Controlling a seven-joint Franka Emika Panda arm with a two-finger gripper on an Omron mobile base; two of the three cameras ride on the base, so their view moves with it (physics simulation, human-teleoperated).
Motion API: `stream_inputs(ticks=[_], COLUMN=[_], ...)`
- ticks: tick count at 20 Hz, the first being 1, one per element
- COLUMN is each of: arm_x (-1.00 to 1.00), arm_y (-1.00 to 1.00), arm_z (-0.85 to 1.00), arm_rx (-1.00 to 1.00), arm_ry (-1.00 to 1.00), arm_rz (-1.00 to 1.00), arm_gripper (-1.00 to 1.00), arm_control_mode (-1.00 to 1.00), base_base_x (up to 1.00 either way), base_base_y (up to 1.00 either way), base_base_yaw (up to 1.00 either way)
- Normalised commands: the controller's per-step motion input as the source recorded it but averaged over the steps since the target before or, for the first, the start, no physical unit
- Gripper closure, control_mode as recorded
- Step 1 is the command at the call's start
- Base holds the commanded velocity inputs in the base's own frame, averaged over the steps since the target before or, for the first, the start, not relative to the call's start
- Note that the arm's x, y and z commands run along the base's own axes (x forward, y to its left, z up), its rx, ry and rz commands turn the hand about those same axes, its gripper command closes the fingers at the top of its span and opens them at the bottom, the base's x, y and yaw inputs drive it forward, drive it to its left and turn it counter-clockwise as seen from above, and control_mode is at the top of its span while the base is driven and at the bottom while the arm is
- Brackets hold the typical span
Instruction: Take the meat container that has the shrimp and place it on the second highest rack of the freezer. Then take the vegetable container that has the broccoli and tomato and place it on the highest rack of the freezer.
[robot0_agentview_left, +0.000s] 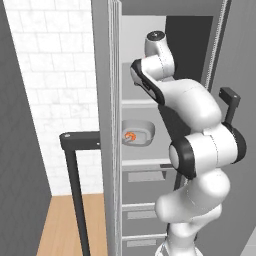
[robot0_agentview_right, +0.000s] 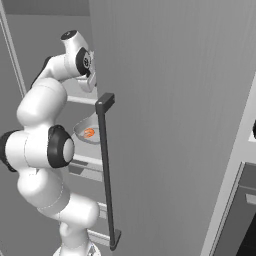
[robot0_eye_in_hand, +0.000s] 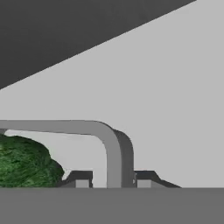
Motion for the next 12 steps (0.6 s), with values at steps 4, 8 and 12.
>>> stream_inputs(ticks=[4,8,12], arm_x=[0.0,-0.1,-0.9], arm_y=[0.0,-0.01,-0.13], arm_z=[0.0,0.0,0.0], arm_rx=[0.0,0.0,0.01], arm_ry=[0.0,-0.03,-0.24], arm_rz=[0.0,0.0,0.0], arm_gripper=[-1.0,-1.0,-1.0], arm_control_mode=[-1.0,-1.0,-1.0], base_base_x=[0.0,0.0,0.0], base_base_y=[0.0,0.0,0.0], base_base_yaw=[0.0,0.0,0.0])
